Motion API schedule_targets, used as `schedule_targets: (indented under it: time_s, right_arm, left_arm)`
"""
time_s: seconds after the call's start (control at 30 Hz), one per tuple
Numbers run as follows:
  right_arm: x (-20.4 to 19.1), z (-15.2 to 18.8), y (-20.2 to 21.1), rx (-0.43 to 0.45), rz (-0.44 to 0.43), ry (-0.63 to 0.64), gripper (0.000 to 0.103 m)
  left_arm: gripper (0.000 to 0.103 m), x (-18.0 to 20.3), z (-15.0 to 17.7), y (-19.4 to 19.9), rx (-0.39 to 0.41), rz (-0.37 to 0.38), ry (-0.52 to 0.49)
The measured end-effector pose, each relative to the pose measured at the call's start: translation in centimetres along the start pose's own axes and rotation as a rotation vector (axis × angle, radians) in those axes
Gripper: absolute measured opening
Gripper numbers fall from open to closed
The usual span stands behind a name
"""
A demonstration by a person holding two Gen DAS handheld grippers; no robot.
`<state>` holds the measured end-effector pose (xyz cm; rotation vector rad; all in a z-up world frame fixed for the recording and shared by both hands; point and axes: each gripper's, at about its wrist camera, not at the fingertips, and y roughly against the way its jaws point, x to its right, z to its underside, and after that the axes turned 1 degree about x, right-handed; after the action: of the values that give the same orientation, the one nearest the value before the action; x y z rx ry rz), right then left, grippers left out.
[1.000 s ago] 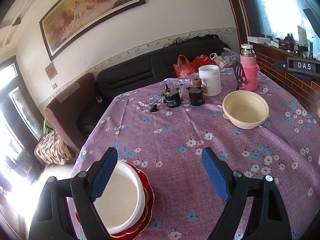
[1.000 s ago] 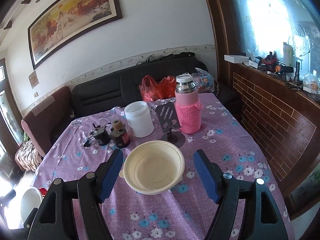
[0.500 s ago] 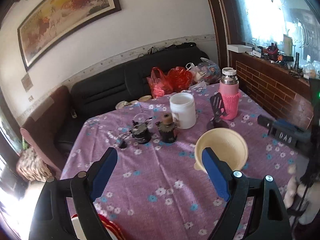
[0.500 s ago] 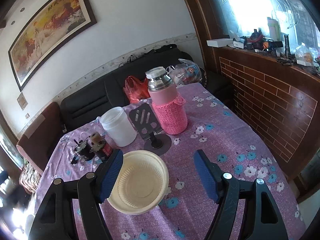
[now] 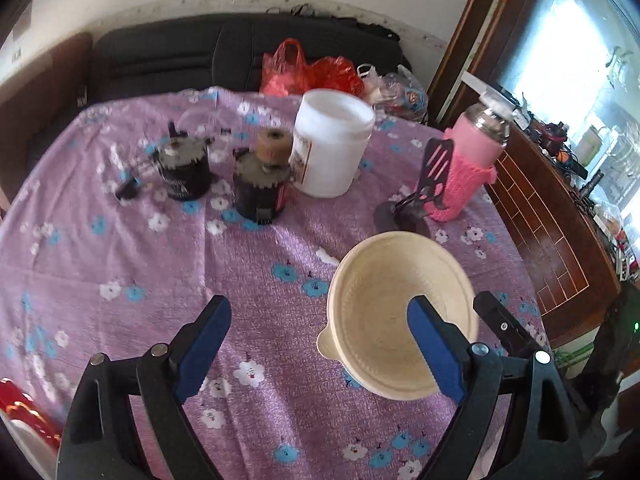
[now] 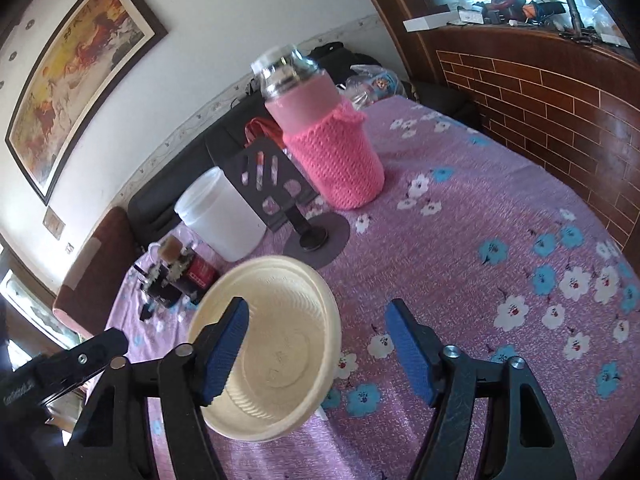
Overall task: Organize plates and bowls
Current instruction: 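Move the right gripper to the cream ribbed bowl's rim, then close the right gripper on the cream bowl's rim and lift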
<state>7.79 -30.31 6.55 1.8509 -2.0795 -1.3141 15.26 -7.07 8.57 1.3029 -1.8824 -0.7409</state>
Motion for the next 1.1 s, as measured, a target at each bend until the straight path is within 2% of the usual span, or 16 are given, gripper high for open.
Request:
schedule_targets:
  time_s: [0.1,0.17,0.37,0.47,0.53,0.6,0.63,0.67,0.73,0.87,0.97,1.1]
  right_arm:
    - [0.6,0.4,-1.4,-0.041,0.001,-0.011,0.062]
    - [0.8,0.4,-2.1,-0.067,-0.014,-0.022,0.052]
    - [-0.2,1.1,-3.0,-0.099,-0.026,0.027,0.049]
    - [-0.2,1.4,-3.5,-0.116,-0.018,0.034,0.049]
    - [-0.1,1.7,-4.0,-0.129,-0.012,0.032,0.048]
    - [-0.1,1.7,-4.3,-0.141,-0.012,0.028,0.048]
    - [0.0,1.8,-4.5,-0.146,-0.014,0.025,0.047]
    - [0.0,1.9,-4.6,-0.151,-0.019,0.021,0.045]
    - [0.0,2.0,-4.9,-0.160,-0.028,0.018,0.038]
    - [0.1,2.3,-5.3,-0.169,-0.032,0.020,0.023]
    - [0.0,2.4,-5.3,-0.165,-0.029,0.021,0.018]
    - [-0.8,2.4,-4.5,-0.143,-0.047,0.046,0.017]
  left_arm:
    - [0.089,-0.6,0.1,-2.4,-0.032,0.013,0.044]
    - [0.089,-0.5,0.2,-3.9,-0.053,0.031,0.064]
    - [0.087,0.6,0.7,-6.8,-0.088,0.047,0.055]
    - [0.073,0.8,0.8,-7.8,-0.109,0.059,0.047]
    - [0.055,0.8,0.8,-8.3,-0.126,0.069,0.045]
    - [0.046,0.8,0.9,-8.7,-0.137,0.075,0.045]
    - [0.038,0.9,0.8,-8.8,-0.138,0.075,0.041]
    - [0.033,1.0,0.8,-8.9,-0.139,0.075,0.035]
    - [0.015,1.0,0.9,-9.0,-0.142,0.076,0.025]
    - [0.011,1.6,1.1,-9.2,-0.130,0.073,0.006]
    - [0.011,1.6,1.1,-8.2,-0.106,0.066,-0.005]
    - [0.011,1.6,1.3,-6.1,-0.059,0.040,-0.026]
